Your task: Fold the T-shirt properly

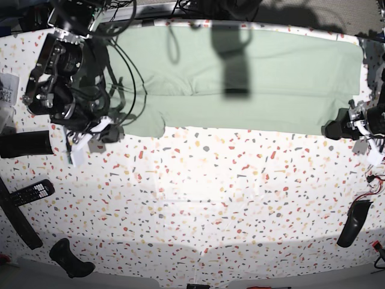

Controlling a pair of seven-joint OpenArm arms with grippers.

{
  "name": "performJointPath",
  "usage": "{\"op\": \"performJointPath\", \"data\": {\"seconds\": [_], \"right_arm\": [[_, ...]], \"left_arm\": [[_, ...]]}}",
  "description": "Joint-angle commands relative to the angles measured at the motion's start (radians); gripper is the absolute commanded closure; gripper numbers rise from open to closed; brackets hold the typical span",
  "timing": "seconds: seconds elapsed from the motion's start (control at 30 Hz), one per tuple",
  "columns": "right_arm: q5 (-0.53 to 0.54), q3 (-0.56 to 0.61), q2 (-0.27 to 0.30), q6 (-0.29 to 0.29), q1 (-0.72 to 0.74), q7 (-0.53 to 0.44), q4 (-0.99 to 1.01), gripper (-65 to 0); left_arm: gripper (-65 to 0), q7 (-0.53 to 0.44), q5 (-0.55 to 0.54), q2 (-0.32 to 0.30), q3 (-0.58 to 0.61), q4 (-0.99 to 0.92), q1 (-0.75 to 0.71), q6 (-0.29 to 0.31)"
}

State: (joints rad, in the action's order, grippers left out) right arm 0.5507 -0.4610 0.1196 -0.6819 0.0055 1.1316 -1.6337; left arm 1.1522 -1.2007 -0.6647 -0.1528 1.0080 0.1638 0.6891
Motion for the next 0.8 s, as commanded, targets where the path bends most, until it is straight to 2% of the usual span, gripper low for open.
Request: {"op": "performJointPath", "data": {"seconds": [0.0,0.23,0.37,0.4,0.47,0.5,0.53,0.63,0.67,0.7,0.77], "right_arm": [[0.014,-0.003,0.011,-0.016,-0.003,-0.014,-0.034,0.0],[0.060,-0.005,0.011,-0.016,-0.144,-0.016,-0.172,0.0],[0.055,-0.031,0.027,-0.016,-0.142,-0.016,-0.213,0.0],[0.053,-0.043,0.030,-0.016,-0.130,-0.016,-0.213,-3.2],[0.009,-0.070,0.030,-0.016,-0.101,-0.030,-0.212,-16.4],[-0.014,-0.082,0.034,-0.016,-0.093,-0.051,-0.212,-20.3],[-0.029,-0.090,0.043,-0.016,-0.089,-0.069,-0.212,-22.3],[-0.063,-0.092,0.092,-0.016,-0.086,-0.076,-0.207,-22.6],[-0.080,-0.092,0.104,-0.003,-0.086,-0.076,-0.200,-22.6],[-0.098,-0.095,0.108,0.049,-0.086,-0.077,-0.192,-22.6],[-0.139,-0.116,0.094,0.215,-0.085,-0.099,-0.169,-22.6]], "left_arm": [[-28.4,-0.005,-0.020,-0.026,-0.010,0.016,0.022,0.009],[-28.4,-0.003,-0.021,-0.026,-0.010,0.016,0.022,0.009],[-28.4,-0.001,-0.021,-0.026,-0.010,0.016,0.022,0.009],[-28.4,-0.001,-0.021,-0.026,-0.010,0.016,0.022,0.009],[-28.4,-0.001,-0.021,-0.026,-0.010,0.016,0.022,0.009],[-28.4,-0.001,-0.021,-0.026,-0.010,0.016,0.022,0.009],[-28.4,-0.001,-0.021,-0.026,-0.010,0.016,0.022,0.009],[-28.4,-0.001,-0.021,-0.026,-0.010,0.016,0.022,0.009],[-28.4,-0.001,-0.021,-0.026,-0.010,0.016,0.022,0.009],[-28.4,-0.001,-0.021,-0.026,-0.010,0.016,0.022,0.009],[-28.4,-0.001,-0.024,-0.026,-0.010,0.016,0.022,0.009]]}}
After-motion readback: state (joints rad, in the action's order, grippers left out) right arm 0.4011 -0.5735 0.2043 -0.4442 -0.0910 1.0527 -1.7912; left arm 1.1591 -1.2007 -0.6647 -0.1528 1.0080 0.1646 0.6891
